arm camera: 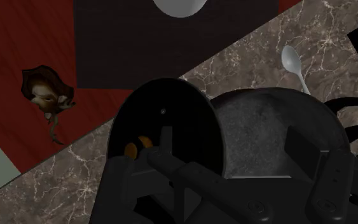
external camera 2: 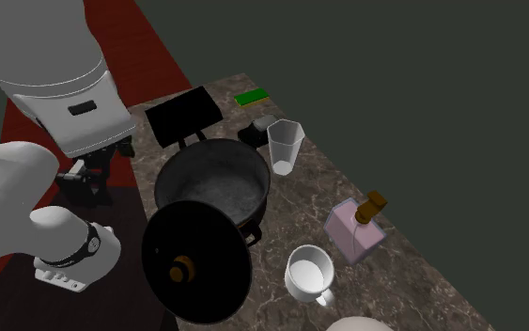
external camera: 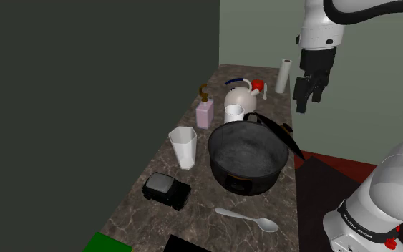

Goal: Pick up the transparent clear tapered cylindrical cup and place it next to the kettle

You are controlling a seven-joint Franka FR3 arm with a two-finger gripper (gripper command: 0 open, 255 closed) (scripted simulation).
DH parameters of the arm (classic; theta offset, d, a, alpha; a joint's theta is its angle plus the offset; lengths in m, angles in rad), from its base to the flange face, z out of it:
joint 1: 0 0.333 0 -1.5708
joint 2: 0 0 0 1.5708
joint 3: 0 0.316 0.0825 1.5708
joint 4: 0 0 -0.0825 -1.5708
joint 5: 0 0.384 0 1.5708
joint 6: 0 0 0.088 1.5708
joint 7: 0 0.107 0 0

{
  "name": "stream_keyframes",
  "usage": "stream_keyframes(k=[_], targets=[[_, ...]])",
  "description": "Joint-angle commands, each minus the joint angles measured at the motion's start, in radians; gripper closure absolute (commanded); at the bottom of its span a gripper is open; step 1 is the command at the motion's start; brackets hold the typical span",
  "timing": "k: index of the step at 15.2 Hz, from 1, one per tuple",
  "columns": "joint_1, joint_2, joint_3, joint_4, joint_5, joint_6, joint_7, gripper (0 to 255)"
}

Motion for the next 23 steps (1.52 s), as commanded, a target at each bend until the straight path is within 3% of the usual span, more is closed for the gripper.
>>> stream_keyframes(k=[1, 13, 23], targets=[[0.0, 0.0, 0.0, 0.0, 0.0, 0.0, 0.0, 0], [0.04, 0.314, 0.156, 0.061, 0.119, 0.342, 0.186, 0], [0.059, 0.648, 0.258, 0.255, 0.103, 0.558, 0.347, 0]])
